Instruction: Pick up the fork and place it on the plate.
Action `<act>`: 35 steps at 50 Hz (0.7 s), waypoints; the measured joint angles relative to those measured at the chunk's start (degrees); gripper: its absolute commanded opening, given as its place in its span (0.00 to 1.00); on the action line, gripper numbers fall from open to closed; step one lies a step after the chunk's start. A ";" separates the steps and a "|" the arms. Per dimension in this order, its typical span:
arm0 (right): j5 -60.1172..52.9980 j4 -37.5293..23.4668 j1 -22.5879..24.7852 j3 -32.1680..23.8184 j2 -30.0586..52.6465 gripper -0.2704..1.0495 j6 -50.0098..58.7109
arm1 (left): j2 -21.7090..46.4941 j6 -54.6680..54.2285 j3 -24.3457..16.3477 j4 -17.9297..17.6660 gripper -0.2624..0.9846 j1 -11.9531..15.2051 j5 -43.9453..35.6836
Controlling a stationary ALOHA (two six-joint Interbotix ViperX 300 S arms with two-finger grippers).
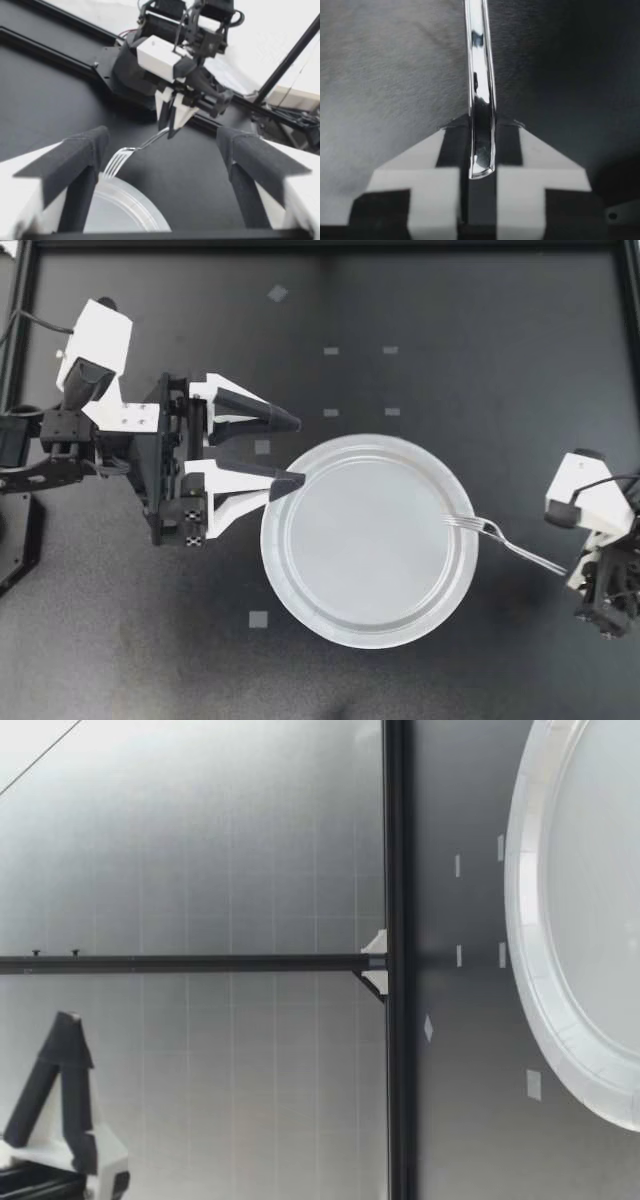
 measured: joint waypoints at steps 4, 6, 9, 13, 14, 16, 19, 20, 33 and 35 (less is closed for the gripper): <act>-1.49 -1.05 0.09 0.00 5.27 0.19 1.76 | -0.70 -0.09 0.79 -0.18 0.91 0.00 -0.53; -2.46 -1.32 0.09 -0.18 8.17 0.19 2.55 | -1.41 -0.09 1.32 -0.26 0.91 0.00 -0.79; -3.78 -1.49 0.09 -0.62 11.16 0.19 3.60 | -2.11 -0.09 1.93 -0.26 0.91 0.00 -1.14; -6.77 -2.11 0.09 -2.64 16.96 0.19 3.96 | -3.43 -0.18 3.25 -0.35 0.91 0.00 -1.76; -7.38 -2.64 0.18 -3.69 18.72 0.19 3.87 | -3.43 -0.18 3.25 -0.35 0.91 0.00 -1.76; -7.38 -2.64 0.18 -3.69 18.72 0.19 3.87 | -4.22 -0.18 3.87 -0.35 0.90 0.00 -2.02; -7.91 -3.34 0.18 -5.63 20.92 0.19 3.96 | -5.89 -0.62 5.71 -0.44 0.91 0.00 -2.20; -7.91 -3.34 0.18 -5.63 20.92 0.19 3.96 | -5.89 -0.62 5.71 -0.44 0.90 0.00 -2.20; -8.61 -2.99 0.26 -6.77 24.08 0.24 5.19 | -9.58 -1.58 10.11 -0.53 0.90 0.09 -5.89; -8.79 -2.55 0.18 -6.94 24.26 0.27 5.54 | -10.20 -2.20 10.72 -0.53 0.90 0.00 -6.59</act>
